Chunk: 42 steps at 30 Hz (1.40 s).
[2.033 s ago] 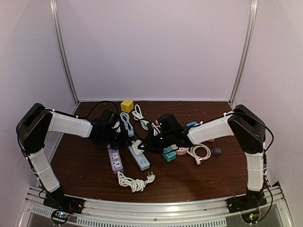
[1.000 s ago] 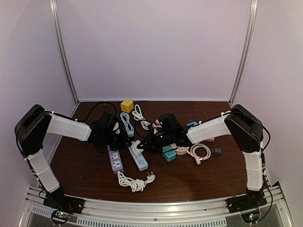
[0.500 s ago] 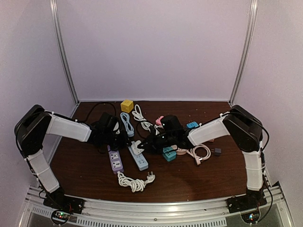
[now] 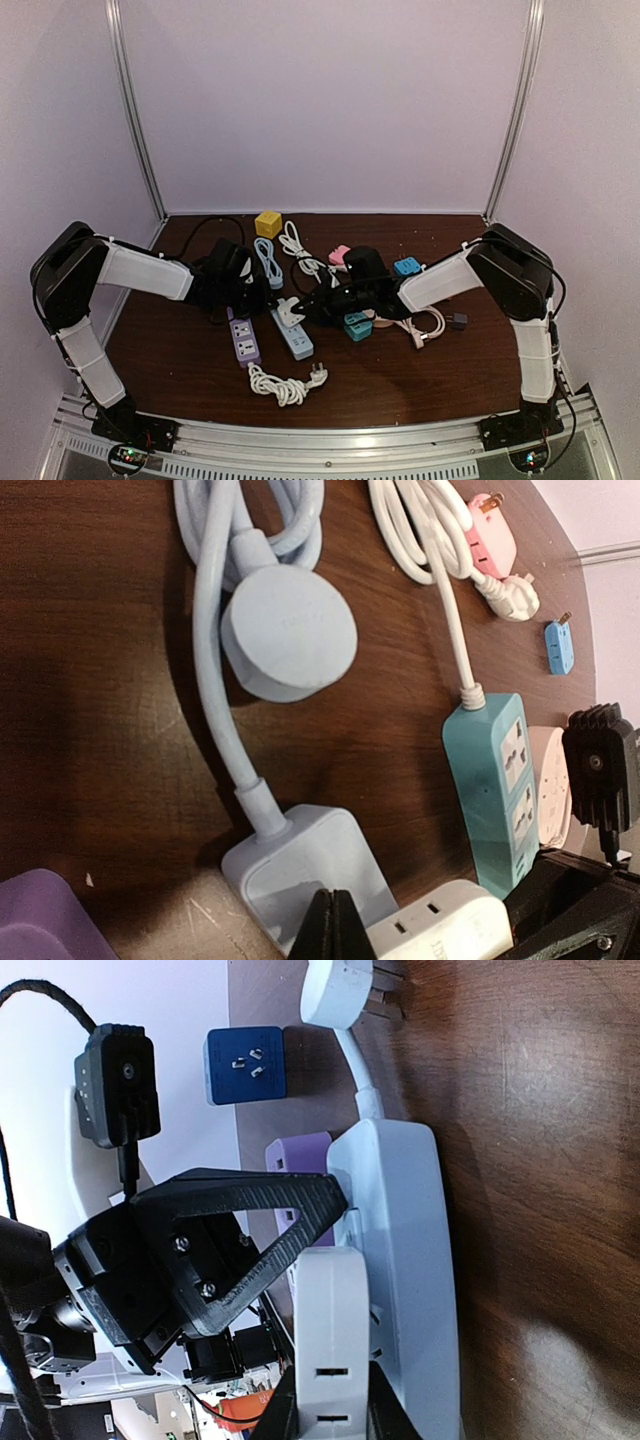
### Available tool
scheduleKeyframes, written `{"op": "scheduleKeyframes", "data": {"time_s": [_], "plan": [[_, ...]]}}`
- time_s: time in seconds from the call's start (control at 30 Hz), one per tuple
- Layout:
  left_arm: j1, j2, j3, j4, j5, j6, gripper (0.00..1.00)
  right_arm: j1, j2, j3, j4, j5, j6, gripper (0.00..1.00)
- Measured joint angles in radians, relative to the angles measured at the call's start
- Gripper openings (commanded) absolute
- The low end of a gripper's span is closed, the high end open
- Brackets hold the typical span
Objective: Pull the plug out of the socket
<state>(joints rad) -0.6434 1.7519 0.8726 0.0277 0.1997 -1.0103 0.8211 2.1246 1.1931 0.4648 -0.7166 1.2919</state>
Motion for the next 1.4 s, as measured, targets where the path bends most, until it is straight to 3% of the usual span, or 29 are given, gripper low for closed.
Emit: {"op": "scheduleKeyframes", "data": {"time_s": [0.9,1.03,1.27,1.4], "plan": [[-0.006,0.003,0.003,0.000,-0.016,-0.011,0.00,-0.006,0.008,-0.024,0.065,-0.012,0.035,0.00],[-0.008,0.010,0.005,0.000,-0.014,-0.011,0.00,-0.005,0.003,-0.013,0.005,-0.007,-0.051,0.00],[-0.013,0.019,0.013,0.000,-0.011,-0.015,0.00,0.018,-0.043,0.099,-0.287,0.066,-0.251,0.00],[-0.013,0.023,0.018,-0.001,-0.009,-0.018,0.00,0.015,-0.065,0.117,-0.302,0.089,-0.290,0.00]]}}
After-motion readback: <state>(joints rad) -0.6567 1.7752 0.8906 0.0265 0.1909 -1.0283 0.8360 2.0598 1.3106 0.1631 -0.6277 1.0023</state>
